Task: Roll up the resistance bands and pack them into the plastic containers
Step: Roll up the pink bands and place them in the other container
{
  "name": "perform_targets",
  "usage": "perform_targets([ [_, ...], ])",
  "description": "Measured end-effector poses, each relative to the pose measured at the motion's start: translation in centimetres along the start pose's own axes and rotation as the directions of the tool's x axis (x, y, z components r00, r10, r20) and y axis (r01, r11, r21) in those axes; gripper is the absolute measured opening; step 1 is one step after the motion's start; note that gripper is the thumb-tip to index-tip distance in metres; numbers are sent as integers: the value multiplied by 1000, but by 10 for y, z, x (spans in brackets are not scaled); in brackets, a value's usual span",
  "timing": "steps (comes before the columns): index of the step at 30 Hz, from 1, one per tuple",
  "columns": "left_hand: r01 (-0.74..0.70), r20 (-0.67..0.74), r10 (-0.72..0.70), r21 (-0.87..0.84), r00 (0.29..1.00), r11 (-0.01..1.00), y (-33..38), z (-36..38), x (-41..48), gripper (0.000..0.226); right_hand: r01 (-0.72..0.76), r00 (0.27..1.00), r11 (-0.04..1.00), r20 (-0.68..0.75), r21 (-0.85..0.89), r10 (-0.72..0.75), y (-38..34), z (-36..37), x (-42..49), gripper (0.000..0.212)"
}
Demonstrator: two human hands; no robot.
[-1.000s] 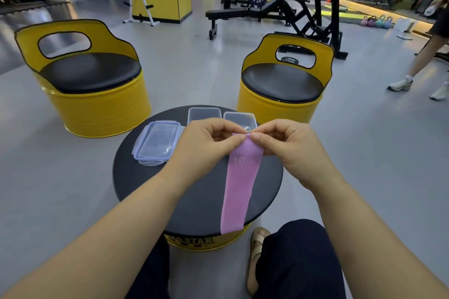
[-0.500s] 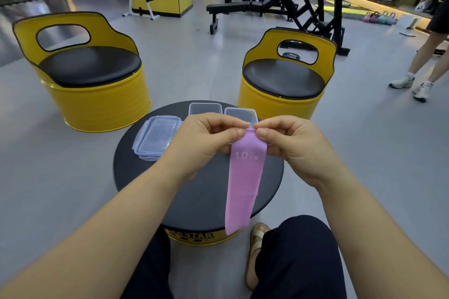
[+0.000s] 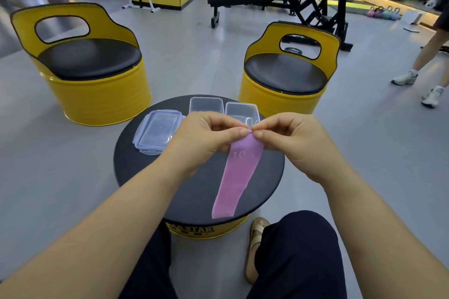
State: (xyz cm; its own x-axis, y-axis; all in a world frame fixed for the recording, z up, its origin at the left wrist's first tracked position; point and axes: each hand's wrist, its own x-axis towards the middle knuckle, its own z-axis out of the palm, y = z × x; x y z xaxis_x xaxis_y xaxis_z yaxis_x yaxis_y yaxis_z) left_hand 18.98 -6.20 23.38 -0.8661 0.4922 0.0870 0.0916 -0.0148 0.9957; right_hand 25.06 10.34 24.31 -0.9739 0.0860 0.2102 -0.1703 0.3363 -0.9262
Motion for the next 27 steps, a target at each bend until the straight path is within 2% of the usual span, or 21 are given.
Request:
perform_targets([
  [7, 75, 24, -76, 62, 997, 995, -2, -1, 4, 10, 87, 996, 973, 4, -214, -88, 2, -1, -1, 18],
  [10, 1, -3, -1, 172, 1000, 985, -2, -1, 4, 7, 60, 998, 985, 1, -163, -61, 5, 0, 0, 17],
  [13, -70, -29, 79, 228, 996, 971, -1, 0, 1, 7, -1, 1000, 1000, -18, -8, 1, 5, 2, 0, 8],
  [15, -116, -36, 128, 242, 991, 963, 1, 2, -1, 9, -26, 999, 1000, -28, 14, 26, 4, 5, 0, 25],
  [17, -150, -36, 167, 279, 985, 949, 3, 3, -1, 9, -28, 999, 1000, -33, 5, 29, 4, 8, 1, 28],
  [21, -161, -38, 180, 290, 983, 943, 3, 3, -1, 9, -26, 998, 999, -58, 25, 28, 4, 9, 1, 20],
  [27, -154, -28, 165, 232, 986, 960, 3, 1, -2, 9, -43, 998, 997, -37, 71, 45, 3, 8, 0, 21],
])
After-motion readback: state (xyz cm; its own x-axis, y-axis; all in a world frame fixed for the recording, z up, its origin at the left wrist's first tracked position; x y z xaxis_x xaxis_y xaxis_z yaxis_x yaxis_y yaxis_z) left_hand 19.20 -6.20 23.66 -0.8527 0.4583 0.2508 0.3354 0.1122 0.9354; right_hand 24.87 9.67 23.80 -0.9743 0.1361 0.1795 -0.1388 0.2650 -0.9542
